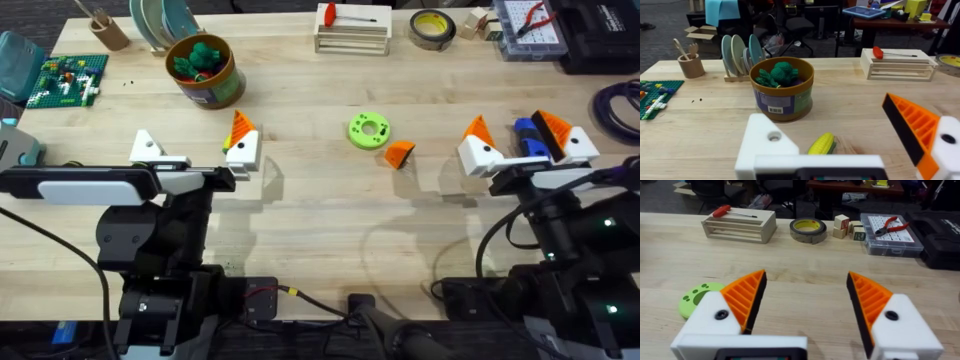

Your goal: Pick up the gripper from the table and insert it into the empty holder that is missing its gripper. Then pick up a screw, insert it into the mounting hole, and use the screwdriver to tighten it. Finally, clean up the table by picking up the vegetable and placing it into the bucket.

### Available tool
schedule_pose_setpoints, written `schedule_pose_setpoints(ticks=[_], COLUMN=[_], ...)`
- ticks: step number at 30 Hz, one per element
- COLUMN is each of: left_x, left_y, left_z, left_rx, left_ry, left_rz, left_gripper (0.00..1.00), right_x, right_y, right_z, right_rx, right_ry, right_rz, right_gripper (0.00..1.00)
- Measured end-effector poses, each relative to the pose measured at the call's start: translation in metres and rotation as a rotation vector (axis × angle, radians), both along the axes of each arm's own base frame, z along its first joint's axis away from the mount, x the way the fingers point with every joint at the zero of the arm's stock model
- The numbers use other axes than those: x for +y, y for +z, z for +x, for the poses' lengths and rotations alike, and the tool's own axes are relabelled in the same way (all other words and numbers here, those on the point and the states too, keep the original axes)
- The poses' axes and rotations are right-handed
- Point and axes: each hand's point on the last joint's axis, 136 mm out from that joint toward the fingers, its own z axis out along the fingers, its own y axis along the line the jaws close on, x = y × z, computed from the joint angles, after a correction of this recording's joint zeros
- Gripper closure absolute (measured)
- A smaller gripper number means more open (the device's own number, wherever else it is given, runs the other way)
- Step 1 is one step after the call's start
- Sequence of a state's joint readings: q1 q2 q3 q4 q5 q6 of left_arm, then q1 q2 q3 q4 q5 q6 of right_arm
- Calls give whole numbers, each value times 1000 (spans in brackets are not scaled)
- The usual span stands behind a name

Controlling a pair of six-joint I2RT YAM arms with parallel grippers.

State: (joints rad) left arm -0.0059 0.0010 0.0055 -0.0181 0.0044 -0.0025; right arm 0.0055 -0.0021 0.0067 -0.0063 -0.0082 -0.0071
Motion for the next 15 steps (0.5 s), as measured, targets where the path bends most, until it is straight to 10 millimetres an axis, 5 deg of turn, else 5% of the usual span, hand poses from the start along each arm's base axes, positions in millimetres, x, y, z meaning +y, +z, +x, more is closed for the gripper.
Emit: schedule_pose_setpoints(ticks=[15], left_x=[1], left_y=[0], left_z=[0], left_rx=[0], left_ry=[4], left_rz=[3], left_gripper=[9], right_x=[4], right_y=[0], right_z=[0], right_rx=[1], right_ry=[22], right_rz=[2], right_gripper=[26])
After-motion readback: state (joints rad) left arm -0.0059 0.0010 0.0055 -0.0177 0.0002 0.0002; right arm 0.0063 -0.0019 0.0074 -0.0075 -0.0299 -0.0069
